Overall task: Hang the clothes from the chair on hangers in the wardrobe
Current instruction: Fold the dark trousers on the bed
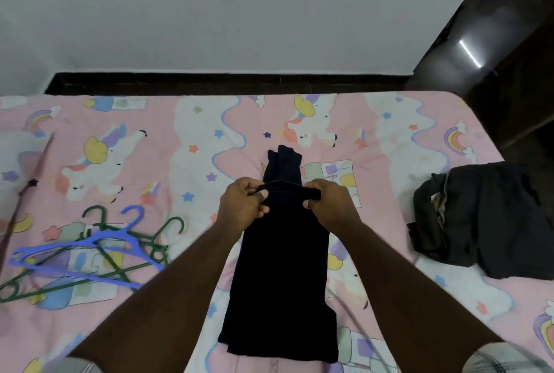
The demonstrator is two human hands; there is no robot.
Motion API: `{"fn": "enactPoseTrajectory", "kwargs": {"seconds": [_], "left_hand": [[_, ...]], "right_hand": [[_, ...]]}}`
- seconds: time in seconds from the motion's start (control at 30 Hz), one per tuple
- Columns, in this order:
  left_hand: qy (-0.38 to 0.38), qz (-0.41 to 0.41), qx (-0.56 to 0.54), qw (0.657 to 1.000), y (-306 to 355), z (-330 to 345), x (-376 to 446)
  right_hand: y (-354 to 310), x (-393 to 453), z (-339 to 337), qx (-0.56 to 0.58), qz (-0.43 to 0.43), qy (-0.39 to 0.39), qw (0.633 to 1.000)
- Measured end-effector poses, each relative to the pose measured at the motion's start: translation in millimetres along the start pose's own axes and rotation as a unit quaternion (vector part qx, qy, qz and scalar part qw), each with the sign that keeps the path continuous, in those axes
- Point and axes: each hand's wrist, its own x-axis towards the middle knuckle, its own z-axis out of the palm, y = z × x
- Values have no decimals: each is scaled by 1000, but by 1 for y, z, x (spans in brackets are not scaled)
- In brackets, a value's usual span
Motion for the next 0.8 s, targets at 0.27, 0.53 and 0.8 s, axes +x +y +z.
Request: {"fn": "enactPoseTrajectory", "kwargs": {"seconds": [0.27,0.53,0.8], "left_hand": [[-3,-24,45,999,-13,25,116],[37,-1,105,994,-10,48,211],[9,-41,124,991,-25,83,255]], "right_hand": [[33,117,21,-8,-7,-16,1000],[72,219,16,20,52,57,997],[83,279,53,99,109,-13,989]]}}
